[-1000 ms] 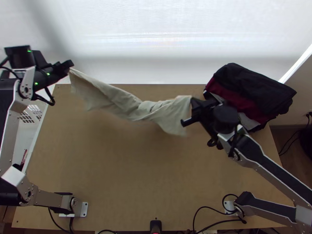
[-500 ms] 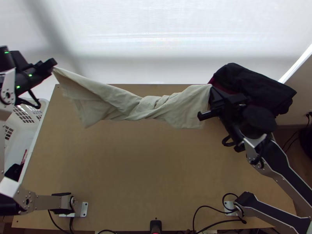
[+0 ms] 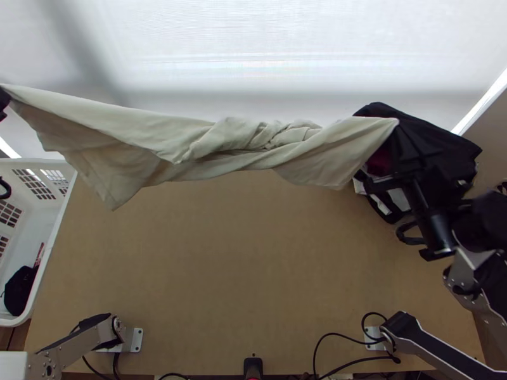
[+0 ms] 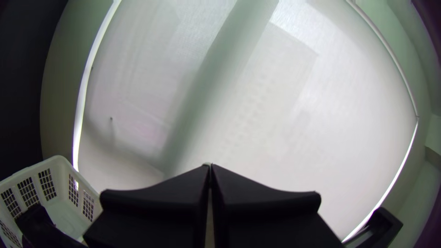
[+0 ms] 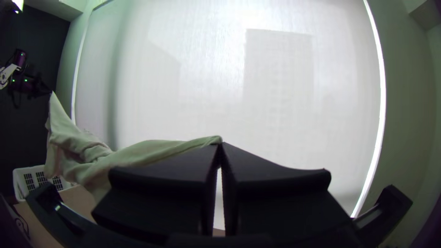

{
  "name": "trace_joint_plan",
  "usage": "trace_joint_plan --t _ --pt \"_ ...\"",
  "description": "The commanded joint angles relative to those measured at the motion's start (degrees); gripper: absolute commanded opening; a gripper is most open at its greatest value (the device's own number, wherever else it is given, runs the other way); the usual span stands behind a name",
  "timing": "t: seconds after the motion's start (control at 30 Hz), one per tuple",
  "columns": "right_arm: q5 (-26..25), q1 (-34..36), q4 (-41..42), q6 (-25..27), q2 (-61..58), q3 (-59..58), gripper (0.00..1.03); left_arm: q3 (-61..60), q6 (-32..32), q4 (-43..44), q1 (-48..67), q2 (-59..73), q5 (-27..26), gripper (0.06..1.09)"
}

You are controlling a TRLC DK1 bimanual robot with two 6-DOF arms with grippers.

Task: Fold the t-shirt

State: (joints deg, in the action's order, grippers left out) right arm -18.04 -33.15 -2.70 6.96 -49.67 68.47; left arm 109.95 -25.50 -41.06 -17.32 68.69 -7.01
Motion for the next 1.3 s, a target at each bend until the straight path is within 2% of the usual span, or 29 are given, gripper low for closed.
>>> trace_joint_plan --t 0.0,0.13,0.23,0.5,0.63,0.8,0.97,1.1,1.27 --pt "-0.4 -1.1 0.4 2.1 5.3 1.3 0.03 1.1 0.3 0.6 0.3 -3.6 0.1 0.09" --pt "-0.4 -3.8 -1.2 3.7 10.5 -0.1 0.03 0.2 -0.4 0.4 1.2 -6.6 0.1 0.09" --pt "-0.3 -5.3 -5.5 3.4 14.7 -1.2 0.03 -3.6 -1.9 0.3 1.9 -10.5 0.1 0.09" --pt "-0.2 -7.7 -17.9 0.0 25.9 -8.3 0.03 -22.0 -2.3 -2.0 5.7 -19.6 -0.4 0.09" --pt "-0.2 -8.3 -21.4 -1.4 30.0 -13.7 0.03 -32.4 -2.3 -3.2 6.8 -21.7 -1.0 0.09" --pt "-0.2 -8.6 -21.4 -2.6 34.7 -22.8 0.03 -46.3 -2.4 -3.6 7.3 -21.2 -2.8 0.09" --pt "-0.2 -8.7 -17.8 -3.6 34.4 -29.2 0.03 -53.7 -2.3 1.2 7.5 -16.4 -2.9 0.09" --pt "-0.2 -8.8 -11.6 -3.6 32.0 -33.1 0.03 -54.7 -2.9 5.9 7.9 -8.9 -2.9 0.09" --pt "-0.2 -8.4 -3.5 -4.6 24.1 -34.5 0.03 -50.1 -4.9 10.1 8.0 3.4 -2.9 0.09"
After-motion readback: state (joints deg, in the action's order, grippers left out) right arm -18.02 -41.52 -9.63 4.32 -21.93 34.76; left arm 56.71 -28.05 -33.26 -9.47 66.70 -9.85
